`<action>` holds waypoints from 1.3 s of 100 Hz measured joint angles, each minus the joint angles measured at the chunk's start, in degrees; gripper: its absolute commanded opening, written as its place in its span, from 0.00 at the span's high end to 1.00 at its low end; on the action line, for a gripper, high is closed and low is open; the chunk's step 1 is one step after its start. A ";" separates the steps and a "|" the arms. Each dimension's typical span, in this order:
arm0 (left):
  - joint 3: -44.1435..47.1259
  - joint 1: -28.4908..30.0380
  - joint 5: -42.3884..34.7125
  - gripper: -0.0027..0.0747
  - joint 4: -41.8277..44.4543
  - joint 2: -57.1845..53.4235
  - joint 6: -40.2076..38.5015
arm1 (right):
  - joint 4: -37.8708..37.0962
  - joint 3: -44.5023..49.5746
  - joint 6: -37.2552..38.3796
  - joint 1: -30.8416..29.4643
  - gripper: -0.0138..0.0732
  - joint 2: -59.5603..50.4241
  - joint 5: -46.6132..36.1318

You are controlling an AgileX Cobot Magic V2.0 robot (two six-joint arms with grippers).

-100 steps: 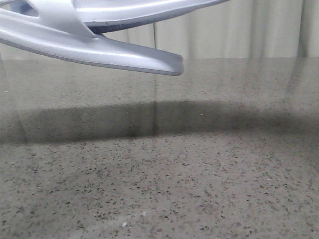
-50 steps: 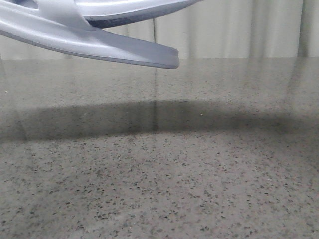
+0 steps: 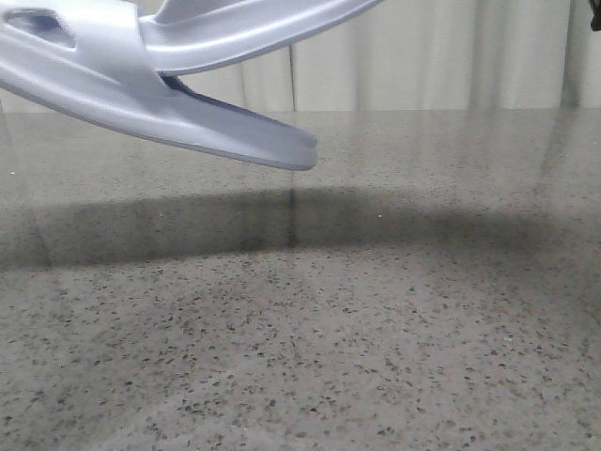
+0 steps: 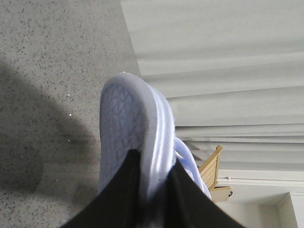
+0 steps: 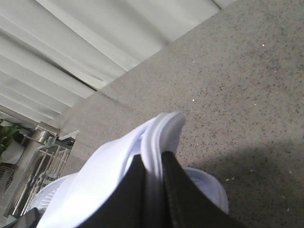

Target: Insert blue slippers together front up

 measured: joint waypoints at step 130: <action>0.00 -2.01 6.23 0.94 -0.47 0.00 0.18 | -30.18 -0.09 0.08 -12.23 0.38 -9.69 12.33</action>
